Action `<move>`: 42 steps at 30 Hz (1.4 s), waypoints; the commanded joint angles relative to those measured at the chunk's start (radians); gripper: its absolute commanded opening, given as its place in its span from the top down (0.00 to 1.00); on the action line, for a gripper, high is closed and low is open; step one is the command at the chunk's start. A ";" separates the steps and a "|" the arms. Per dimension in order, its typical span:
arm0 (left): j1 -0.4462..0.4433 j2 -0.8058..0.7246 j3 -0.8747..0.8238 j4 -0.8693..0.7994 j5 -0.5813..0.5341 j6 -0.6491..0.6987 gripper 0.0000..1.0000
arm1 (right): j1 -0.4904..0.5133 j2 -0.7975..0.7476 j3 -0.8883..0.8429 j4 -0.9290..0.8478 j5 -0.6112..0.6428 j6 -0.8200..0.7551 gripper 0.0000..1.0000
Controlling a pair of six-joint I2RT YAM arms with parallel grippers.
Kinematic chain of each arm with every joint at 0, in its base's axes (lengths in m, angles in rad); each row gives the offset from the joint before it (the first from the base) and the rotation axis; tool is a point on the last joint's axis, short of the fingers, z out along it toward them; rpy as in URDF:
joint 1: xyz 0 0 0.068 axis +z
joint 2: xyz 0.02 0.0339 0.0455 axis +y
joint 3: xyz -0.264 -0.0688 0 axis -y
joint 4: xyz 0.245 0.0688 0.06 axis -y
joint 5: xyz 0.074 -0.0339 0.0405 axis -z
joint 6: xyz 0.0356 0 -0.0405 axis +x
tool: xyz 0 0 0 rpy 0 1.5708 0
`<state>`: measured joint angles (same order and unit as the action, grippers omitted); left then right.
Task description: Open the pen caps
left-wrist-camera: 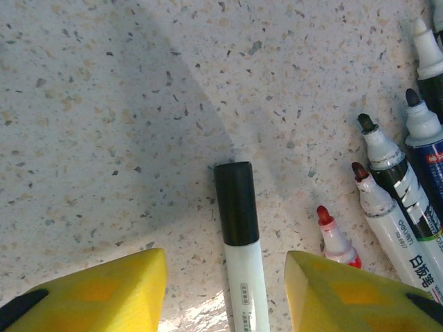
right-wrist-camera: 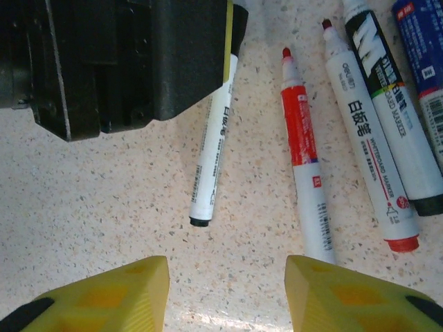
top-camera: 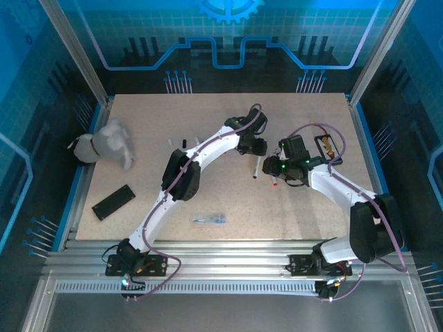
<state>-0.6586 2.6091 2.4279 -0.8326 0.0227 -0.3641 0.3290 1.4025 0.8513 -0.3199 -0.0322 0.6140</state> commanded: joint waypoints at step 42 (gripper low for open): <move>0.168 -0.328 -0.536 0.220 0.286 -0.186 1.00 | 0.021 0.242 0.003 0.437 -0.337 0.224 0.50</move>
<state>-0.4656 2.3516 1.9228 -0.6525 0.2276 -0.5201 0.3355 1.6230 0.8501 -0.0235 -0.2790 0.7650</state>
